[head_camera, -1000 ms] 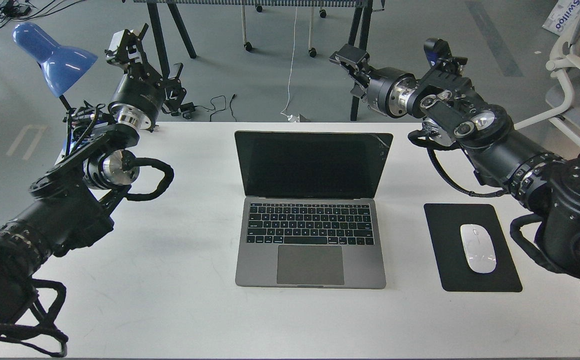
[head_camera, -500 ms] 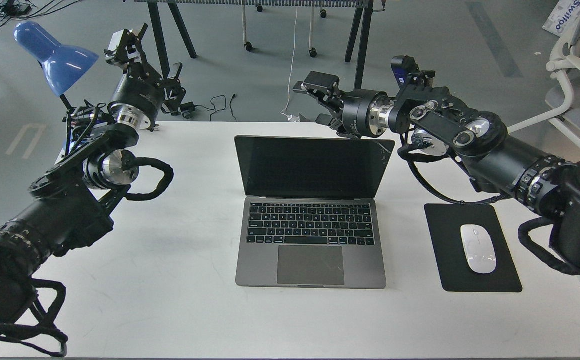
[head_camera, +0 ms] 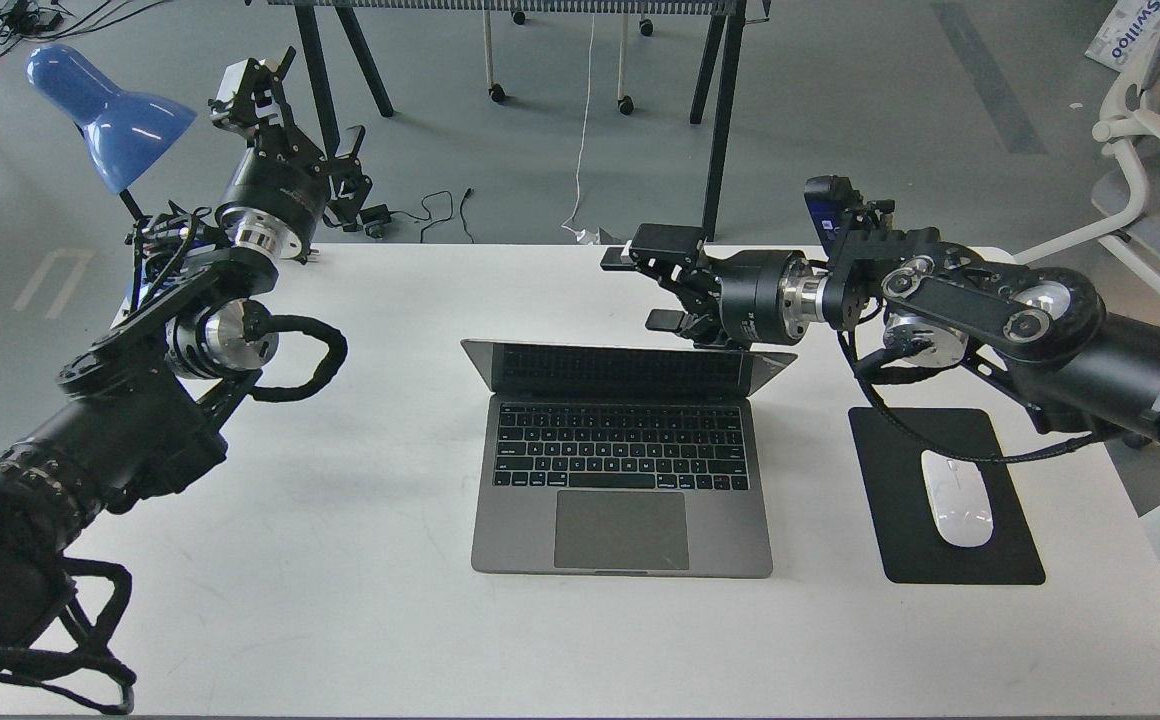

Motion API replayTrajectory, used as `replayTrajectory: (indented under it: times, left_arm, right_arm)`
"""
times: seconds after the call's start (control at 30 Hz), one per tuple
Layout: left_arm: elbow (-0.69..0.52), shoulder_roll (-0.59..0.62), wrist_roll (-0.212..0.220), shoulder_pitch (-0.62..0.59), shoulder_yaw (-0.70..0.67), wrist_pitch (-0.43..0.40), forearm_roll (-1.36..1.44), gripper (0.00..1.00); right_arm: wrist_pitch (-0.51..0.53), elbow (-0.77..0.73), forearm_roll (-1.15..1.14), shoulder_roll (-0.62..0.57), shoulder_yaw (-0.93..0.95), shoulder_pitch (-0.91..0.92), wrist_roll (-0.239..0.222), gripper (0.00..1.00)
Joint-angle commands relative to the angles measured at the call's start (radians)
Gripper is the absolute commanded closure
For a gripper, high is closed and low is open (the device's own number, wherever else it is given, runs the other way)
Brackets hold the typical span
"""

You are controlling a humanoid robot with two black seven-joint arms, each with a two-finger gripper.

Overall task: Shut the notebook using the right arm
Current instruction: 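Push the screen down toward the keyboard with the right gripper, then press the right gripper on the closed lid to seat it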

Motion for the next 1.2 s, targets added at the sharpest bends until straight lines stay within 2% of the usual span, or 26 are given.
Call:
replayTrajectory:
  times: [0.0, 0.4, 1.17]
  left_arm:
    - [0.0, 0.001, 0.0, 0.0, 0.0, 0.001, 0.0, 0.0]
    - [0.002, 0.001, 0.0, 0.0, 0.0, 0.001, 0.0, 0.0]
    - [0.002, 0.001, 0.0, 0.0, 0.0, 0.001, 0.0, 0.0]
  right_arm:
    - [-0.001, 0.066, -0.002, -0.017, 0.0, -0.043, -0.001, 0.0]
    - [-0.02, 0.057, -0.06, -0.009, -0.003, -0.214, -0.007, 0.0]
    - [-0.052, -0.003, -0.137, 0.016, -0.003, -0.306, -0.006, 0.0]
